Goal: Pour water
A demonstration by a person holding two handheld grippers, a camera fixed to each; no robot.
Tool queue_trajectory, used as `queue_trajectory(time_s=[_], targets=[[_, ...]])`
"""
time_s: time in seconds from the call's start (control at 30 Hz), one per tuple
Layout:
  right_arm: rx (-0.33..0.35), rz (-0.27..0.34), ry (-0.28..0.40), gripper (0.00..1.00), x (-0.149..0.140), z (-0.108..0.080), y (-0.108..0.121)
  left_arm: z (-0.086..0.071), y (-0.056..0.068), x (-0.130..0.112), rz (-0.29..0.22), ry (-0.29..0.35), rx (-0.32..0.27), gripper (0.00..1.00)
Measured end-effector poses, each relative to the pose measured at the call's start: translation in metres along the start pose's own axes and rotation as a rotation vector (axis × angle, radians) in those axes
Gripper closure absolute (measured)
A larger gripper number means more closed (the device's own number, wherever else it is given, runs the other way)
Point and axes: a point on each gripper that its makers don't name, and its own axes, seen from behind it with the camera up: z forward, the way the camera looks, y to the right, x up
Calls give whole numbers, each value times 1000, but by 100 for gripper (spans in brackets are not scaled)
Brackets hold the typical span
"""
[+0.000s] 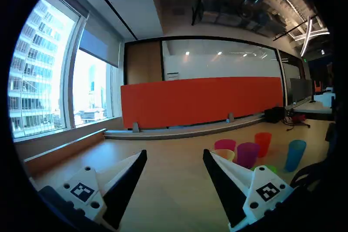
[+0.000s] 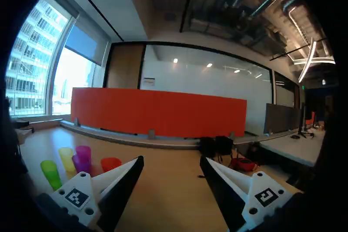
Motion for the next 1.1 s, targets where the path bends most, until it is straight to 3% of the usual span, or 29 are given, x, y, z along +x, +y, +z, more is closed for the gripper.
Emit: queue_trajectory(time_s=[0.2,0.7,1.1], targets=[[6,1,-5,0,3,-1,-5,3,-4,-4,3,10,19,4],[1,3,-5,0,11,-5,-6,8,-15,-17,-43,1,21,4],[3,-3,-9,0,11,-3,-8,10,-21,-28,-73,-35,18,4]])
